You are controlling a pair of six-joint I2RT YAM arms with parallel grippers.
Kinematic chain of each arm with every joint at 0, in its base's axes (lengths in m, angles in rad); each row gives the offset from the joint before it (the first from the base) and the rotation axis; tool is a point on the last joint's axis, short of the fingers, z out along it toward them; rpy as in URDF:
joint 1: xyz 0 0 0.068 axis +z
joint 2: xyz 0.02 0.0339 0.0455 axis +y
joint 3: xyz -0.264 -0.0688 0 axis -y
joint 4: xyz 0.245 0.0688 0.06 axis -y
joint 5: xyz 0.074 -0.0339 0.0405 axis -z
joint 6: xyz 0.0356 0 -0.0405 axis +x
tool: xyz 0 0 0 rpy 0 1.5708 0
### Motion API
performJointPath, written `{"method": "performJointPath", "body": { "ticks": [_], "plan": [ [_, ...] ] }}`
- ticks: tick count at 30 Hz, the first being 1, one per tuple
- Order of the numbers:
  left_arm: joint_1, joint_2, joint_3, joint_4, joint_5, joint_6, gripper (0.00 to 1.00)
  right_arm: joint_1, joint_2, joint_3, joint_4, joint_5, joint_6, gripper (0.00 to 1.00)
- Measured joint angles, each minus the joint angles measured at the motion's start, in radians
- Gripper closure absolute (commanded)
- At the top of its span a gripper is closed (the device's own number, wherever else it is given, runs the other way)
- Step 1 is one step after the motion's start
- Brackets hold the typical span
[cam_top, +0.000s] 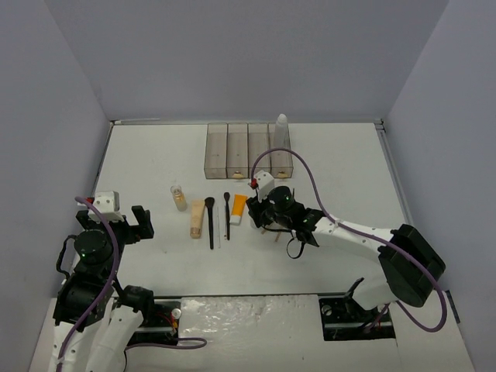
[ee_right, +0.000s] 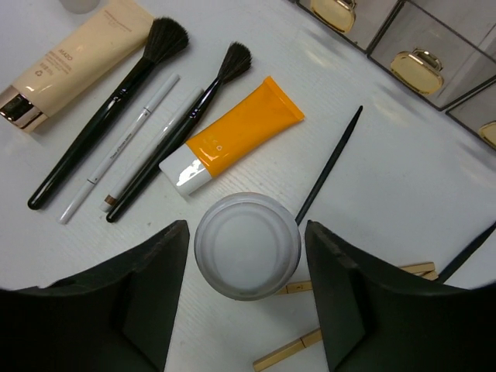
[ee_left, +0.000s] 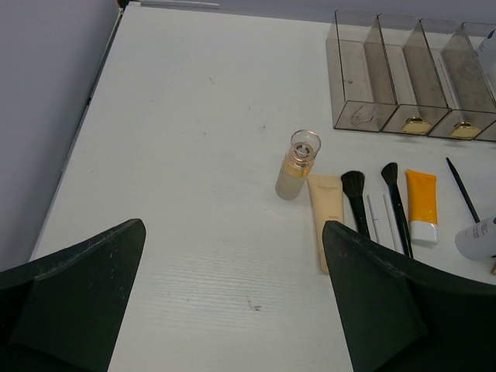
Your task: Organize the makeup
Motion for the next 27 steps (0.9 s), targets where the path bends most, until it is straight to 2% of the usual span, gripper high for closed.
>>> {"method": "performJointPath", "body": {
  "ticks": [5, 7, 12, 18, 22, 27],
  "plan": [
    [0.0, 0.001, 0.0, 0.0, 0.001, 0.0, 0.03, 0.0, -0.002, -0.01, 0.022, 0.026, 0.004, 0.93],
    [0.0, 0.002, 0.0, 0.0, 0.002, 0.0, 0.03, 0.0, -0.006, -0.01, 0.016, 0.035, 0.003, 0.99],
    [0.0, 0.006, 0.0, 0.0, 0.004, 0.0, 0.03, 0.0, -0.036, 0.027, -0.067, 0.067, -0.011, 1.0],
    [0.0, 0.008, 0.0, 0.0, 0.006, 0.0, 0.03, -0.035, -0.04, 0.255, -0.186, 0.113, -0.039, 1.0],
    [0.0, 0.01, 0.0, 0.0, 0.007, 0.0, 0.03, -0.127, -0.035, 0.402, -0.203, 0.127, -0.043, 1.0],
    [0.0, 0.011, 0.0, 0.0, 0.007, 0.0, 0.03, -0.283, 0.05, 0.548, -0.206, 0.128, -0.042, 1.0]
  ]
}}
